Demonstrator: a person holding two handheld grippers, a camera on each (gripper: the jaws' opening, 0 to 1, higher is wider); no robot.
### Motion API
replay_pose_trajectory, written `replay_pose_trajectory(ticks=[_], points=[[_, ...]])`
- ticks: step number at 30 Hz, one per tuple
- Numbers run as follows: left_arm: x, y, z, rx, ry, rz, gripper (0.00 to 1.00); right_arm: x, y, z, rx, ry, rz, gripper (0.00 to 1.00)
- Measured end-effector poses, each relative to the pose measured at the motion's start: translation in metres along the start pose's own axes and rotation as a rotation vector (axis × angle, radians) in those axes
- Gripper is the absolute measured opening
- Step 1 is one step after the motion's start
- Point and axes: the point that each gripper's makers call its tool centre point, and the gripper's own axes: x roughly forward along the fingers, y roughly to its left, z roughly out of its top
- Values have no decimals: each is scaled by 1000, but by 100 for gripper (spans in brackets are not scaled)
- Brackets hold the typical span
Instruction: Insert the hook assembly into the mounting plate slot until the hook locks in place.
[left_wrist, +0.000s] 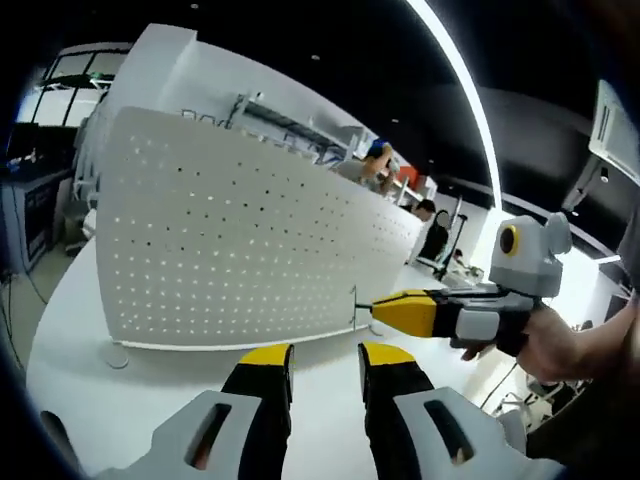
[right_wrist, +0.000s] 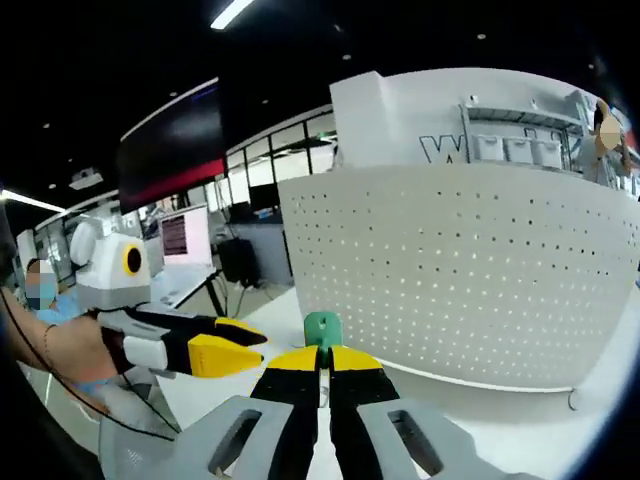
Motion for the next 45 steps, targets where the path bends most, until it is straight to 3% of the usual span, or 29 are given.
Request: replay_pose_trajectory(ticks=[5, 18, 24, 28, 45], points=[[6, -5, 7, -61, -25, -33, 28, -2, 9, -10, -43, 35, 13, 0], [12, -23, -4, -142, 8, -100, 10, -1, 29, -19, -106, 72, 63, 0], [13, -21, -7, -147, 21, -98, 5, 0, 33, -21, -117, 79, 75, 0], [13, -18, -12, -98, 63, -76, 3, 0, 34, -21, -118, 80, 78, 0], [8, -22, -8, -61, 59, -58, 1, 0, 35, -19, -91, 77, 91, 1]])
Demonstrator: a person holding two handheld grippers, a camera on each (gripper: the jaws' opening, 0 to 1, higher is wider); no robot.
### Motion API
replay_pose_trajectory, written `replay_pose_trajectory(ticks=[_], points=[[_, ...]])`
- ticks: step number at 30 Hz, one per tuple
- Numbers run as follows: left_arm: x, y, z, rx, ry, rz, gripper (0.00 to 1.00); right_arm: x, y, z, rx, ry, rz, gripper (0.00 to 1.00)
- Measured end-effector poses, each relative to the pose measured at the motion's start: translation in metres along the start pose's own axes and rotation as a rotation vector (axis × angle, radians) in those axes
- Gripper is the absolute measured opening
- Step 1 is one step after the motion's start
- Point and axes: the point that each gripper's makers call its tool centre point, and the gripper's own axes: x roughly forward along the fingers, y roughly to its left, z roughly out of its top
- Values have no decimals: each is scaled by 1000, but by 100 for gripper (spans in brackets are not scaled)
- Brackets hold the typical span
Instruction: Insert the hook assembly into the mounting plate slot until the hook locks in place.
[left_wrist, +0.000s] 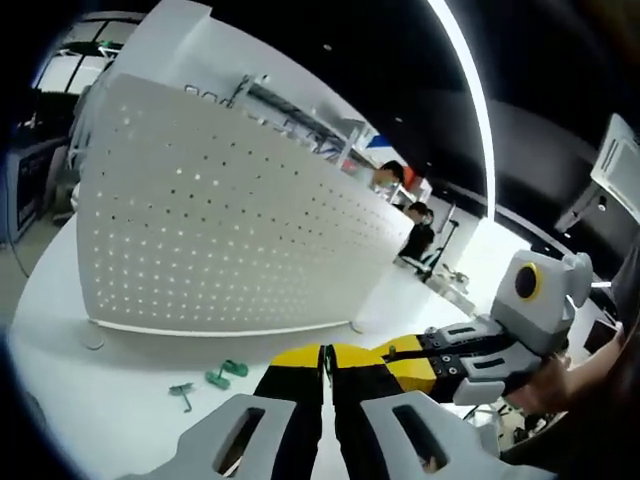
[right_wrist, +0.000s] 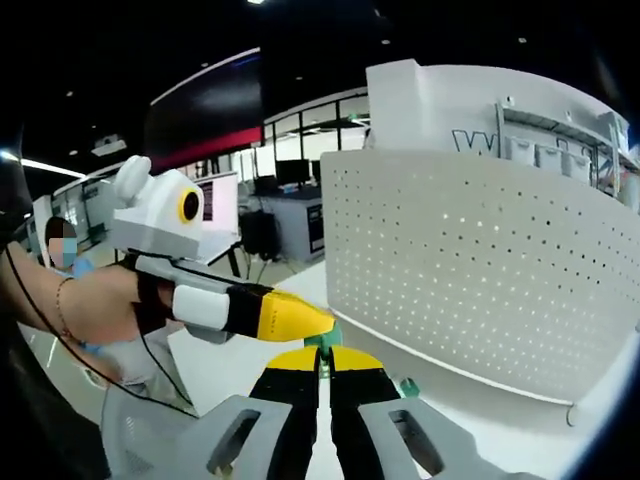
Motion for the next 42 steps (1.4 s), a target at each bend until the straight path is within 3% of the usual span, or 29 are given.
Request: replay_pose_trajectory(ticks=[19, 42], points=[[-1, 0, 1, -11, -9, -3, 1, 0, -1, 1, 19, 6, 4, 2], [-1, 5, 1, -35, -8, 1, 1, 3, 1, 1, -16, 13, 25, 4]])
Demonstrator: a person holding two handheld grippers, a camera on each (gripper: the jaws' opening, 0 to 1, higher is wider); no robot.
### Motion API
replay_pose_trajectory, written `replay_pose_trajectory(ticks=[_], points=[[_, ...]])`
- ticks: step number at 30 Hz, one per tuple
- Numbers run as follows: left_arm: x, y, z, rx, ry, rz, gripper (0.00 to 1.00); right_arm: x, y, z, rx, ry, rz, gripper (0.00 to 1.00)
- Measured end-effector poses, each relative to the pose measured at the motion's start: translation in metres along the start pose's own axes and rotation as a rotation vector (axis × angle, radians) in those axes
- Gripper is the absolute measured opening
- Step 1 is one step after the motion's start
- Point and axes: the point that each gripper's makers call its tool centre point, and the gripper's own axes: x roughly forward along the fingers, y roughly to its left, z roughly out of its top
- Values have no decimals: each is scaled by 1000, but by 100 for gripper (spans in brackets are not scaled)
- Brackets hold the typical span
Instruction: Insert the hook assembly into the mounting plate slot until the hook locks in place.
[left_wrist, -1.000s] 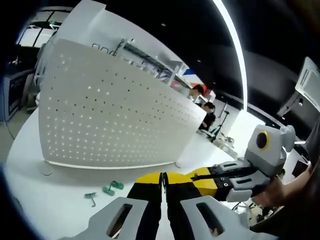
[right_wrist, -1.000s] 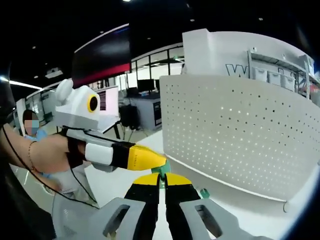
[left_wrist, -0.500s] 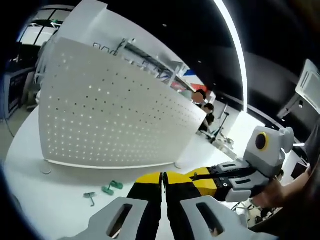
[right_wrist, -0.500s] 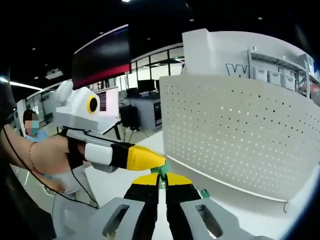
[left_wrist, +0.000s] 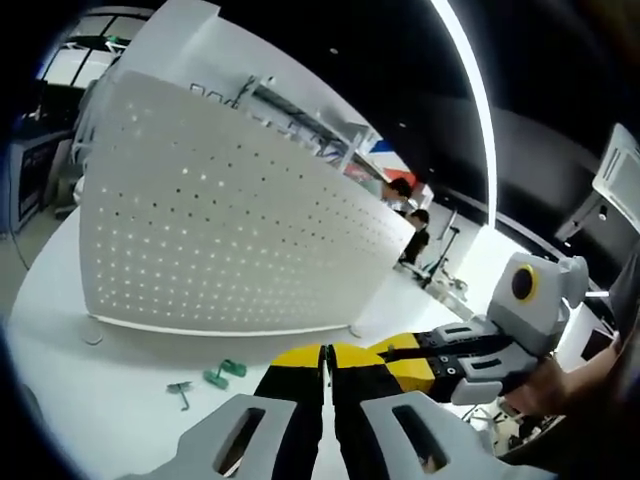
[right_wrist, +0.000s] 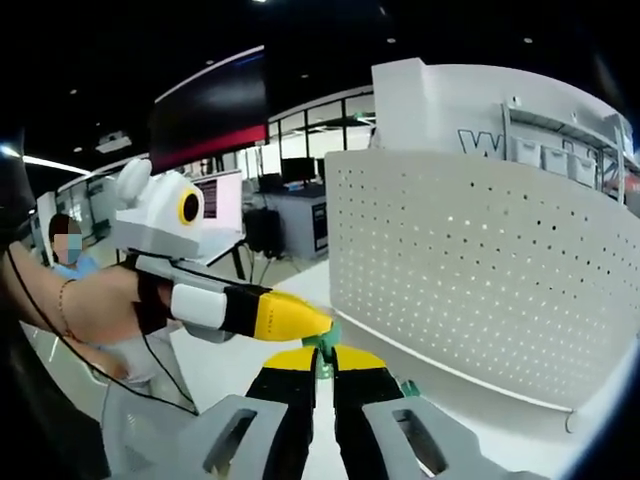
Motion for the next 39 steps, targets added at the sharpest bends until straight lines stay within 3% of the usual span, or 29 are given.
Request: replay_pose_trajectory(ticks=[13, 34, 39], points=[[-1, -1, -2, 18, 1, -4, 1, 2, 2, 5, -41, -6, 6, 4], [-5, -6, -3, -19, -4, -35, 1, 2, 9, 3, -51, -13, 25, 0], [-6, -8, 0, -50, -29, -58, 2, 0, 8, 6, -35, -26, 27, 0]])
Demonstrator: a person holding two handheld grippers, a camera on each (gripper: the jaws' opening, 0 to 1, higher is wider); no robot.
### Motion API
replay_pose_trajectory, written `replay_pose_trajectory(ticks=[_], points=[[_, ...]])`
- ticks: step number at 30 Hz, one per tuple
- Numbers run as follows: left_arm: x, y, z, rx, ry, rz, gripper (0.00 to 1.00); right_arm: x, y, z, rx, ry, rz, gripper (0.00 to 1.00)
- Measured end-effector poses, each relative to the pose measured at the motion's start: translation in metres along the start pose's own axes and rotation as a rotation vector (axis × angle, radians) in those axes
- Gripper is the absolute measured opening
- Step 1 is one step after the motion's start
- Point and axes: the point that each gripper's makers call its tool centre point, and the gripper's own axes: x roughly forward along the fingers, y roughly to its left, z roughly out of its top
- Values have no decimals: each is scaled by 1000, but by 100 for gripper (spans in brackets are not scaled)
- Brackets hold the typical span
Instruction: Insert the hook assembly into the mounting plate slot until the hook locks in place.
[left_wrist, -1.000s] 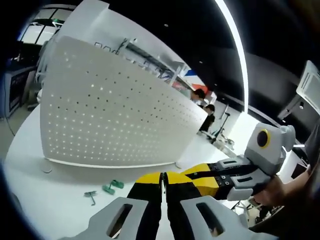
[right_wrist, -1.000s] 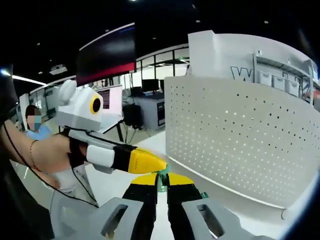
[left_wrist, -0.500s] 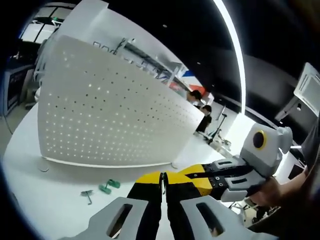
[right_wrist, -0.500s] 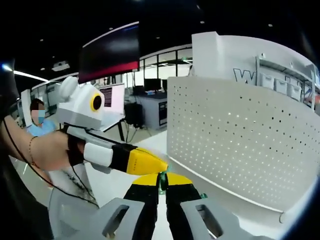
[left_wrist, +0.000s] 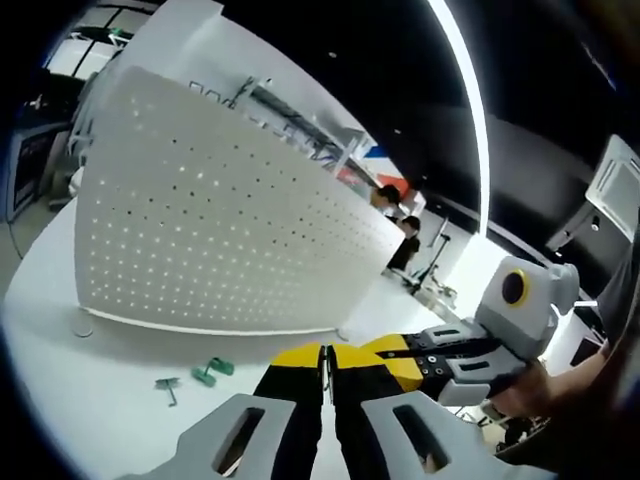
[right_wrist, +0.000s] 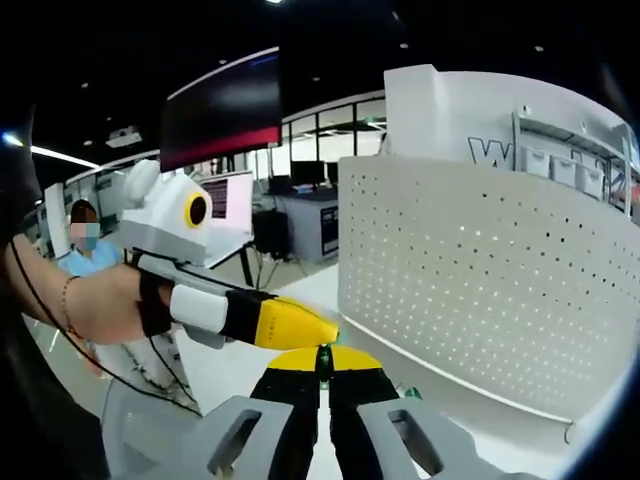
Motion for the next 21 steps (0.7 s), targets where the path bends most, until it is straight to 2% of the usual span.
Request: replay_pose_trajectory(ticks=[2, 7, 10, 14, 18, 21], points=[[1, 0, 0, 18, -9, -4, 2, 1, 0, 0, -3, 3, -1, 0], [2, 2, -1, 86, -12, 32, 5, 3, -1, -5, -5, 22, -1, 0], [0, 4, 1, 58, -15, 31, 8, 3, 0, -8, -10, 29, -4, 0], [-3, 12, 8, 50, -47, 61, 21, 3, -3, -10, -3, 32, -15, 0], [-5, 13, 10, 36, -57, 64, 30, 3, -8, -10, -13, 28, -32, 0], [-5, 15, 9, 32, -60, 73, 43, 3, -11, -10, -13, 23, -42, 0]])
